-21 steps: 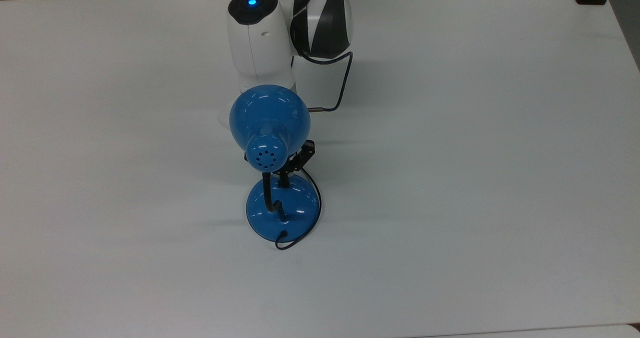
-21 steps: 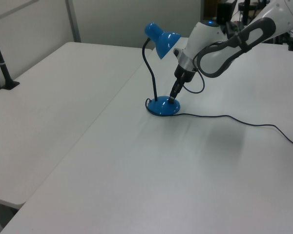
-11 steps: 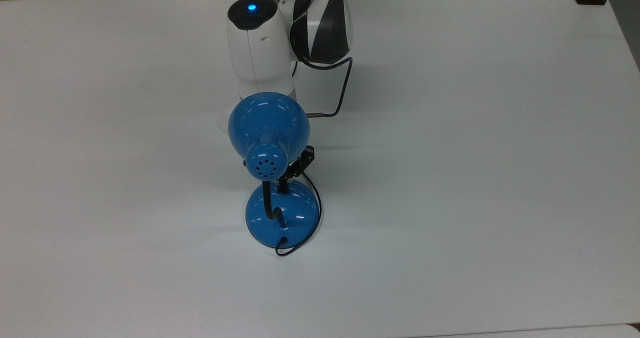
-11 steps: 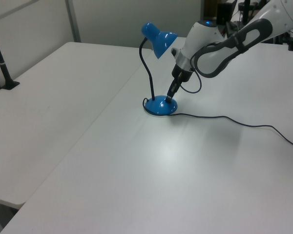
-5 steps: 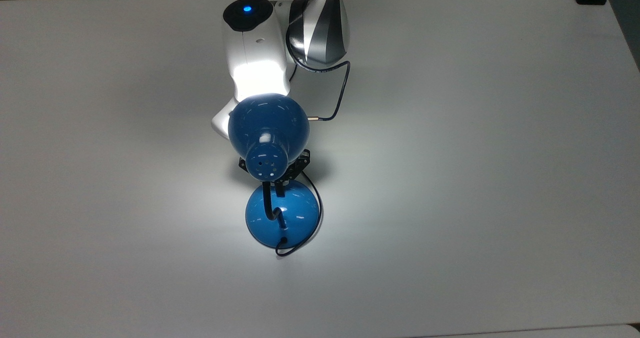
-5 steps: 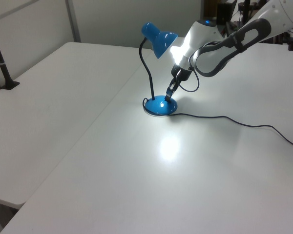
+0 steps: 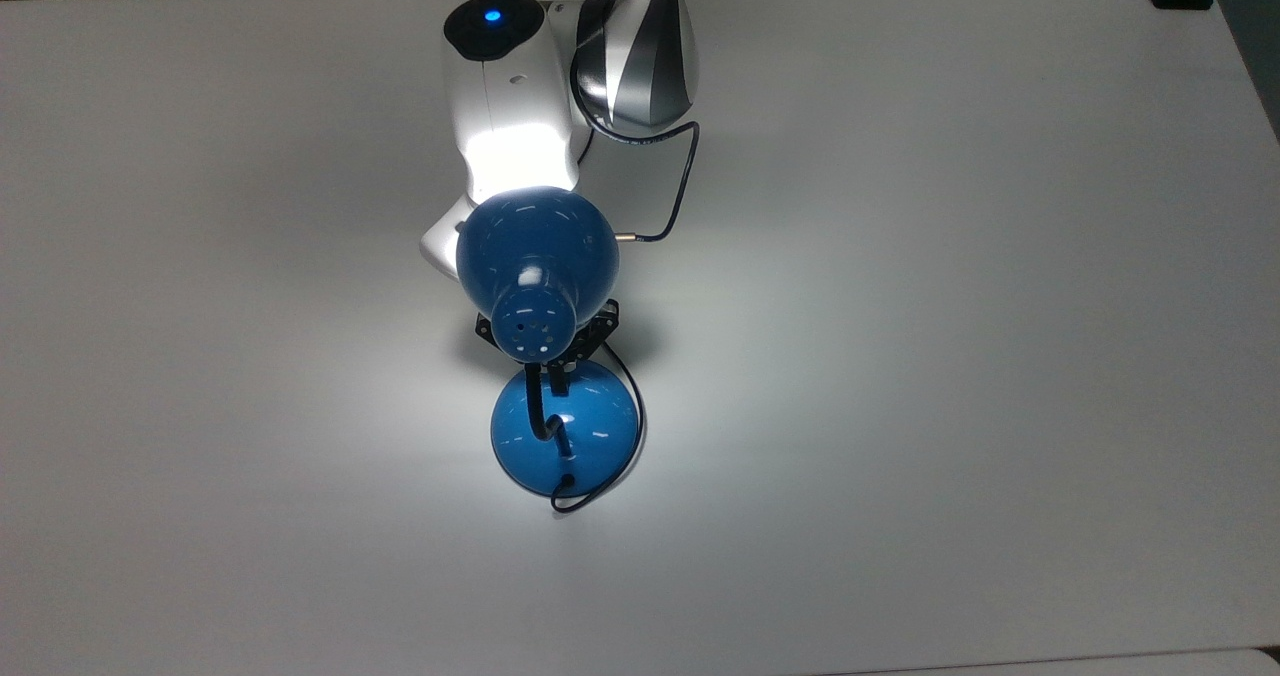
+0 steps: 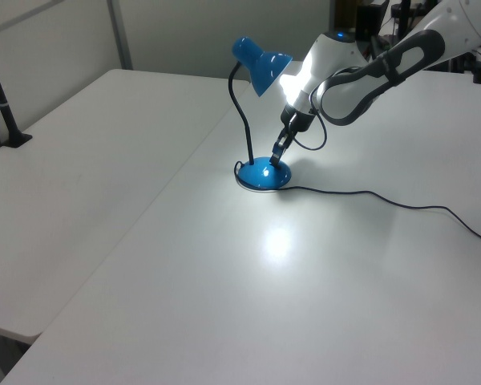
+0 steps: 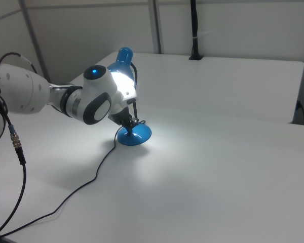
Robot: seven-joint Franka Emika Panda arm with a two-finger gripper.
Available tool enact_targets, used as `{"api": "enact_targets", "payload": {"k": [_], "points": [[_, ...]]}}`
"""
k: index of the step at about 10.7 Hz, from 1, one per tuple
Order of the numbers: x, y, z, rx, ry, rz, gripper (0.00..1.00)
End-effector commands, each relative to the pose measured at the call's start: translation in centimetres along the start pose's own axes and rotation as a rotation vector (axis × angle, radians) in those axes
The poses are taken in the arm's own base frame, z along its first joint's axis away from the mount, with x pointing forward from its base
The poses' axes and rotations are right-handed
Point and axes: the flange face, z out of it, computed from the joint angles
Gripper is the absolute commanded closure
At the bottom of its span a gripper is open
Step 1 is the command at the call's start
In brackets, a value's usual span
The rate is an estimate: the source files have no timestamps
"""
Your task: Turn on the lamp
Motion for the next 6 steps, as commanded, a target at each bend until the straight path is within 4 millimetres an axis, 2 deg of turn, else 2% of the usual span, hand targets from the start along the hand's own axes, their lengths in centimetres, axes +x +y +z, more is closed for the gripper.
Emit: {"api": "enact_targets", "payload": {"k": [1, 3, 4, 6], "points": [[-0.7, 0.4, -2.4, 0.005, 0.018, 0.022, 1.00], [-1.9, -0.1, -3.8, 0.015, 0.010, 0.036, 1.00], [-2.3, 0.4, -5.4, 0.017, 0.019, 0.062, 1.00], [-2.6, 1.0, -10.1, 0.038, -0.021, 0.096, 0.87]]}}
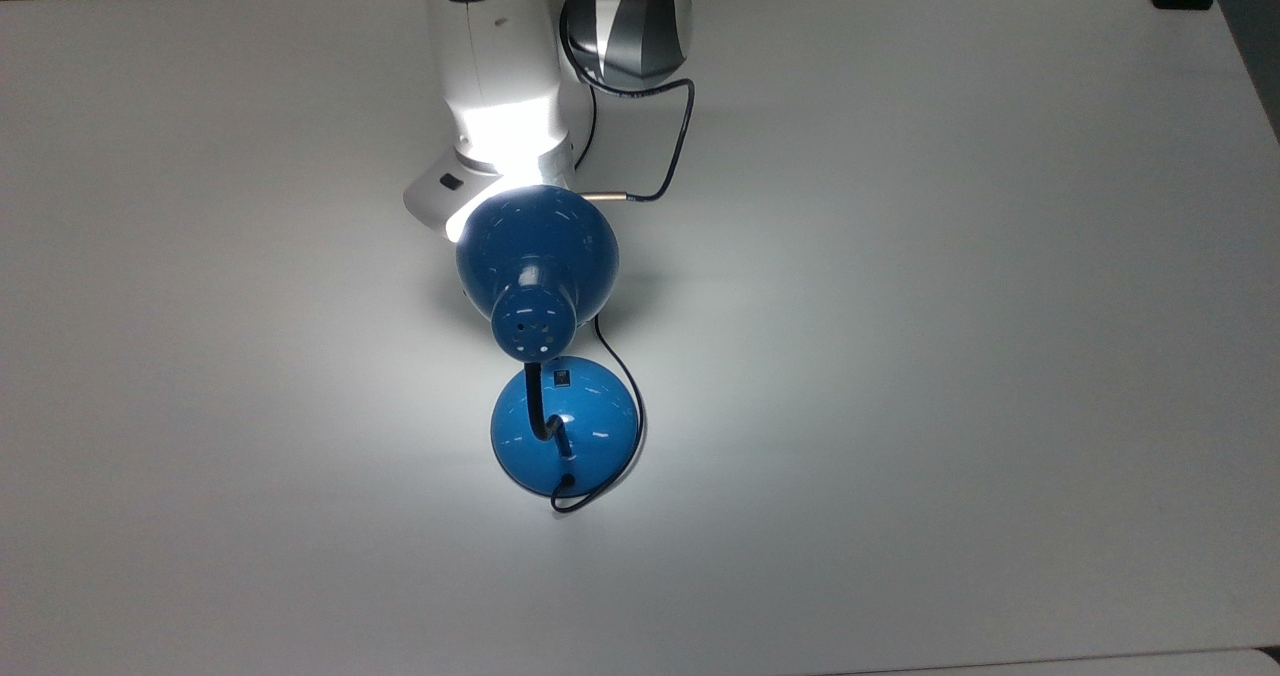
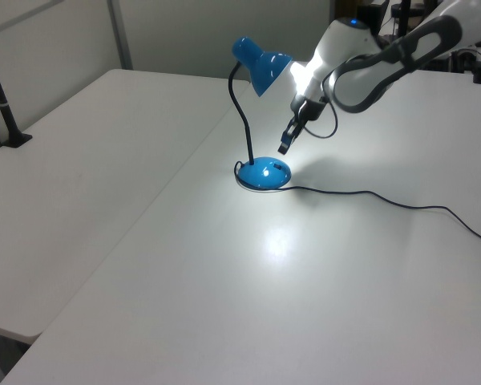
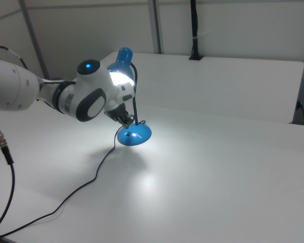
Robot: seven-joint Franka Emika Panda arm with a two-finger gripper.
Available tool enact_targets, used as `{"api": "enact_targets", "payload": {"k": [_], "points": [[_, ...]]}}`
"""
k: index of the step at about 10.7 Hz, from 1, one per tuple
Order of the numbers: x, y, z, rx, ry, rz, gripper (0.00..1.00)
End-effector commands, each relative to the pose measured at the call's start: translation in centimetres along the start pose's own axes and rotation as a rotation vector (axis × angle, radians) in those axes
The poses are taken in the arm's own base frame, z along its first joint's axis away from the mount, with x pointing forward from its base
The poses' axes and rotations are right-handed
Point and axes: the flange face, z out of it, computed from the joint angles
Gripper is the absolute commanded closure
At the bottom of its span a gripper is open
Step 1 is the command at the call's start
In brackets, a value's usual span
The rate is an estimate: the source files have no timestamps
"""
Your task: Turn on the lamp
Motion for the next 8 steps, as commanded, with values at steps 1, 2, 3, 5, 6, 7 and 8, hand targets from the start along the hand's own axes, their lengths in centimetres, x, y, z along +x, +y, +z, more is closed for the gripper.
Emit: {"api": "enact_targets", "payload": {"k": [1, 2, 3, 5, 6, 7, 8], "points": [[-1.1, 1.8, -9.9, 0.046, -0.091, 0.078, 0.81], [-1.1, 2.1, -13.3, 0.060, -0.131, 0.079, 0.55], [-1.3, 3.1, -16.5, 0.075, -0.211, 0.091, 0.32], [-1.5, 3.9, -22.5, 0.045, -0.379, 0.049, 0.00], [-1.7, 5.6, -24.8, 0.004, -0.438, 0.039, 0.00], [-1.8, 6.2, -25.7, 0.006, -0.472, 0.053, 0.00], [-1.8, 6.4, -25.9, 0.007, -0.477, 0.054, 0.00]]}}
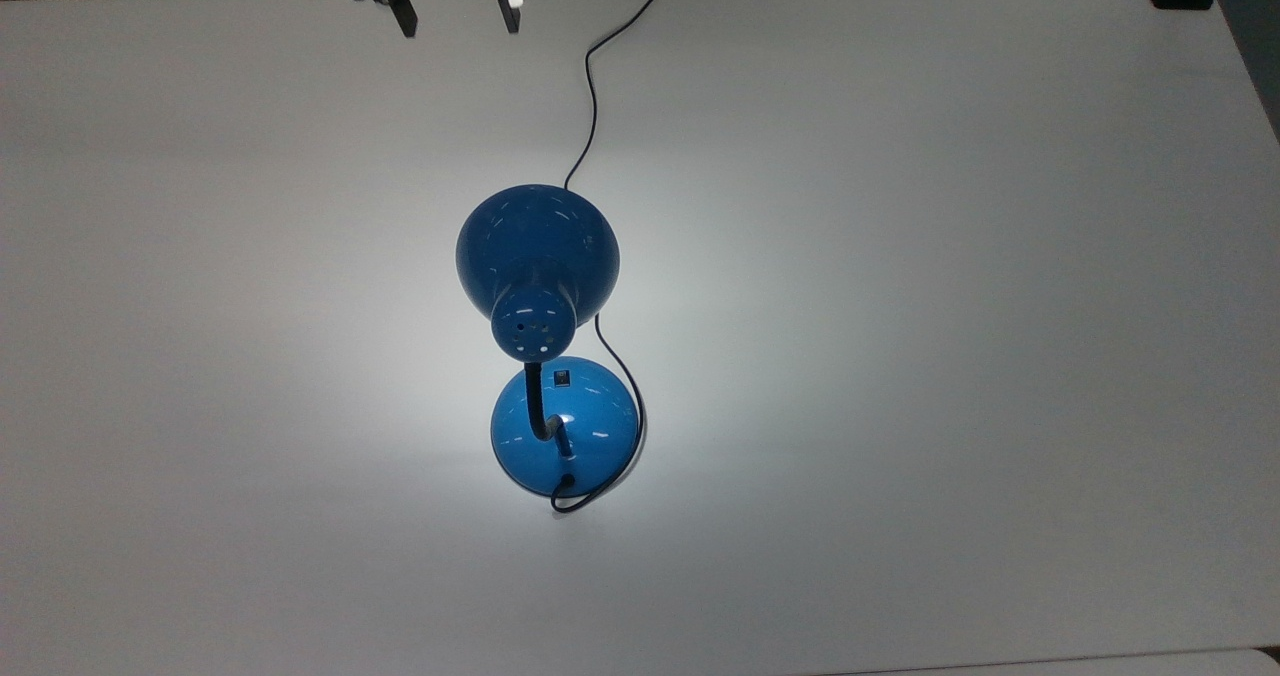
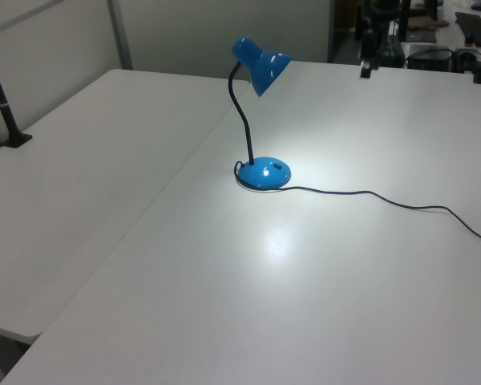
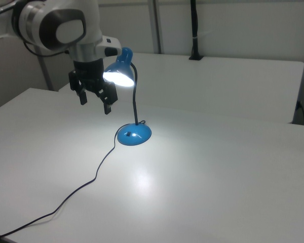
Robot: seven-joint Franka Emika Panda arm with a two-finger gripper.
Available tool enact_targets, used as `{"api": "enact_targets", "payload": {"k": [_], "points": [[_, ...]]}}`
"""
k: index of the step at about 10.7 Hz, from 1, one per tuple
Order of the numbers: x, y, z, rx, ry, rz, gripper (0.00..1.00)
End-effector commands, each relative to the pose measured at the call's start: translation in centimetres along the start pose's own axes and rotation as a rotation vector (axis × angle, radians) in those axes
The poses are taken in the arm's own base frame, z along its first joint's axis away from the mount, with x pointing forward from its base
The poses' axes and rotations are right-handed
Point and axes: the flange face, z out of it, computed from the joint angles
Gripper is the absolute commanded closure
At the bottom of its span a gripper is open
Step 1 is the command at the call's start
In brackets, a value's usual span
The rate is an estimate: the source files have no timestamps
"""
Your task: Turn on the lamp
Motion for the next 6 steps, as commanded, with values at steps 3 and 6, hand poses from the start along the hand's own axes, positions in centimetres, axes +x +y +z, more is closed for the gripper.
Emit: {"api": "enact_targets", "payload": {"k": [3, 6], "points": [[-0.20, 1.69, -0.68, 0.008, -0.053, -0.001, 0.00], [-0.03, 1.72, -0.69, 0.007, -0.042, -0.007, 0.00]]}}
